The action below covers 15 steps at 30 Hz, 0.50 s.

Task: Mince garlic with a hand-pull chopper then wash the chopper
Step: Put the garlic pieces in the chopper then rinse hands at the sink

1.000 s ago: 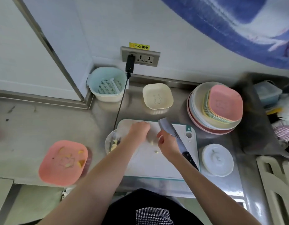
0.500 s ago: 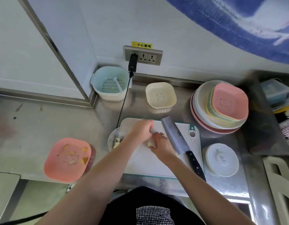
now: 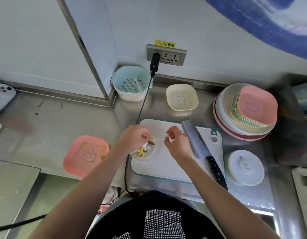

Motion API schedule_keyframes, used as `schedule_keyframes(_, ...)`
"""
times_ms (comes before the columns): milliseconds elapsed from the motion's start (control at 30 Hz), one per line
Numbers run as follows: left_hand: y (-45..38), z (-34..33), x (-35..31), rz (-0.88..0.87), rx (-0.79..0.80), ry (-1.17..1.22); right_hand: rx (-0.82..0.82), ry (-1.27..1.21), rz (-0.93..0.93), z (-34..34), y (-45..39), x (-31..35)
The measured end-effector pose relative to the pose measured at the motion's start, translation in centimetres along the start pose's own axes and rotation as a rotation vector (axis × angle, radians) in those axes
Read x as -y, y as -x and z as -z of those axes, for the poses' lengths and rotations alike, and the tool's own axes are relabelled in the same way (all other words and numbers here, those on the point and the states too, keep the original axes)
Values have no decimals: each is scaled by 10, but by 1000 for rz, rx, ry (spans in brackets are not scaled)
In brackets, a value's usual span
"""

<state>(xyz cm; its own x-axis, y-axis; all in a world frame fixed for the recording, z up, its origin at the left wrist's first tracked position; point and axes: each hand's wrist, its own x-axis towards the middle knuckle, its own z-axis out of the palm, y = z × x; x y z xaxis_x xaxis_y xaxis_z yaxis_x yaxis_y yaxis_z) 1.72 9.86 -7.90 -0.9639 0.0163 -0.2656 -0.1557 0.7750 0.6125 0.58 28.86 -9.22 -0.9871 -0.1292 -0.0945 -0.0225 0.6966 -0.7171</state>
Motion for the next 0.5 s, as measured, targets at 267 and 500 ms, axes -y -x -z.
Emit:
schedule_keyframes(267, 5, 12, 14, 142, -189, -163, 55, 107, 115, -11, 8, 6)
schedule_keyframes(500, 2, 16, 6, 173, -44, -195, -203, 257, -356, 48, 33, -61)
